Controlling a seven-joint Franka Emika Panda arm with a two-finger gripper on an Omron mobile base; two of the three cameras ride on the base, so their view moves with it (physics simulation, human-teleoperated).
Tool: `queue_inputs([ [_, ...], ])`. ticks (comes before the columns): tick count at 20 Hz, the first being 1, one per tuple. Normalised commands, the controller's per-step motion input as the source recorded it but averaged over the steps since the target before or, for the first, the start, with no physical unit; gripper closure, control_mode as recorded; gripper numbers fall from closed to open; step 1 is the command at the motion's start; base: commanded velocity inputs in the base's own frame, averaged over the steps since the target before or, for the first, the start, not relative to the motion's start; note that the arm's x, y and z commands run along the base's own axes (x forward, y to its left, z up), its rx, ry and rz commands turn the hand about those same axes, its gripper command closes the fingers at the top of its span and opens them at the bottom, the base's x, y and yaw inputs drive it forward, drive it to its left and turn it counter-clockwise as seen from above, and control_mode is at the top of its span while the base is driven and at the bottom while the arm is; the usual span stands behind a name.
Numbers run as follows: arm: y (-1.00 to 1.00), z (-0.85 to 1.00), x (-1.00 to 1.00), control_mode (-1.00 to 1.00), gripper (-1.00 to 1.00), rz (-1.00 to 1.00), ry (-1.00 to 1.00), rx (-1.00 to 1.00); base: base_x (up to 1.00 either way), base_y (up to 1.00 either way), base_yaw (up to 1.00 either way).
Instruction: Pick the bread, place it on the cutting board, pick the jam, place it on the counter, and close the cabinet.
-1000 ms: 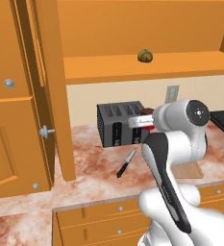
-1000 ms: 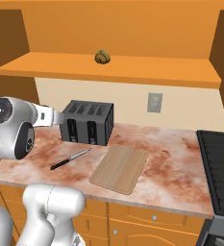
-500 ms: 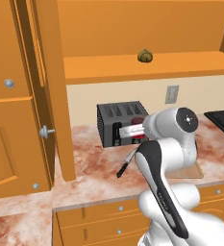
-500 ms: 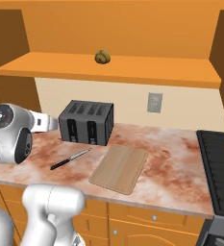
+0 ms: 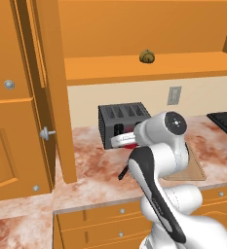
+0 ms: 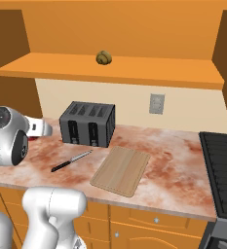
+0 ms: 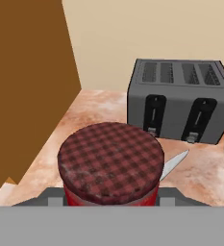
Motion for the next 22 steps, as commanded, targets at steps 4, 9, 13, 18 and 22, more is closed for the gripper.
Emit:
queue_inputs([
  [4, 0.23, -0.32, 0.00, -1.00, 1.00, 0.02, 0.08, 0.00, 0.00, 0.00, 0.00],
  [9, 0.19, -0.43, 0.01, -1.00, 1.00, 0.01, 0.04, 0.00, 0.00, 0.00, 0.00],
  [13, 0.16, -0.46, 0.11, -1.00, 1.00, 0.01, 0.00, 0.00, 0.00, 0.00, 0.00],
  [18, 0.16, -0.45, 0.14, -1.00, 1.00, 0.01, 0.00, 0.00, 0.00, 0.00, 0.00],
  [22, 0.16, -0.39, 0.23, -1.00, 1.00, 0.00, 0.00, 0.00, 0.00, 0.00, 0.00],
])
